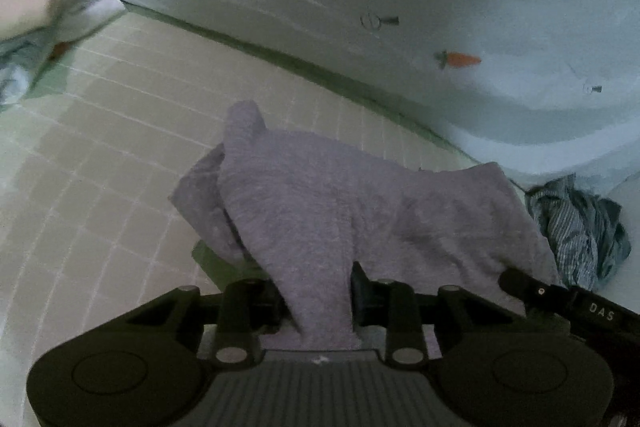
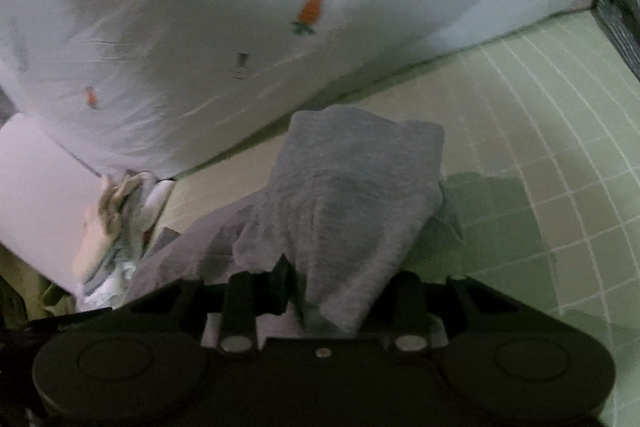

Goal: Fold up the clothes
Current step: 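Lift the hoodie with both grippers and carry it toward the clothes stack, then lower the hoodie onto the folded clothes stack and open both grippers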

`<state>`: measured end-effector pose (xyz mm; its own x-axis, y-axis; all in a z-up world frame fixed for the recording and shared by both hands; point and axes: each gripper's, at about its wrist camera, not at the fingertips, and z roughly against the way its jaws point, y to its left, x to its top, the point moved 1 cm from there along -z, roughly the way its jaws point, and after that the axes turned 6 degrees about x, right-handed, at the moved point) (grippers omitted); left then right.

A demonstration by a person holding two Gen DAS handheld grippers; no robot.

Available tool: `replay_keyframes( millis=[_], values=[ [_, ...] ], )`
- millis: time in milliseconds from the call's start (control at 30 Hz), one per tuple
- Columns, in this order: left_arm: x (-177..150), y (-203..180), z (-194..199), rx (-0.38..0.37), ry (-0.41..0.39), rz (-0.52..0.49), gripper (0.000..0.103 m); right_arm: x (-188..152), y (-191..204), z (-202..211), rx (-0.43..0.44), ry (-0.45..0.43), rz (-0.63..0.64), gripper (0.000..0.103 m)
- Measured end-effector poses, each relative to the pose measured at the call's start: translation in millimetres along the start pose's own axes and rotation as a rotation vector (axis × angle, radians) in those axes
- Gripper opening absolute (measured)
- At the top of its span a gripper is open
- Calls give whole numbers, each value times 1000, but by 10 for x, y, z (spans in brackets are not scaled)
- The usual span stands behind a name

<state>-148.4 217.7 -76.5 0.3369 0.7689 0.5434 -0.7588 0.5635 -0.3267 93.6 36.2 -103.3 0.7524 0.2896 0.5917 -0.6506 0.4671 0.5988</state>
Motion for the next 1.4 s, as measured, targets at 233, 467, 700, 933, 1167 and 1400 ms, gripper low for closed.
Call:
replay_keyframes(
  millis=[233,467,700,933,1167,1400],
  values=[
    [-35,316,490,66,-87,67,31,44,370,-16,128,53,83,33],
    [226,960,782,63,-171,135,30,90,1142,-320,190,16,215,33],
    [924,1920,994,80,-347,218,29,348,2417,-1145,194,-22,389,33],
    [1626,2830,1220,157,-565,352,22,855,4069,-2355,295,-82,607,33],
    [1881,3658,342,383,-416,513,37,694,5241,-4129,196,0,916,65],
    [1774,3757,170,358,-399,519,54,419,4963,-4444,-46,-90,743,75]
  ],
)
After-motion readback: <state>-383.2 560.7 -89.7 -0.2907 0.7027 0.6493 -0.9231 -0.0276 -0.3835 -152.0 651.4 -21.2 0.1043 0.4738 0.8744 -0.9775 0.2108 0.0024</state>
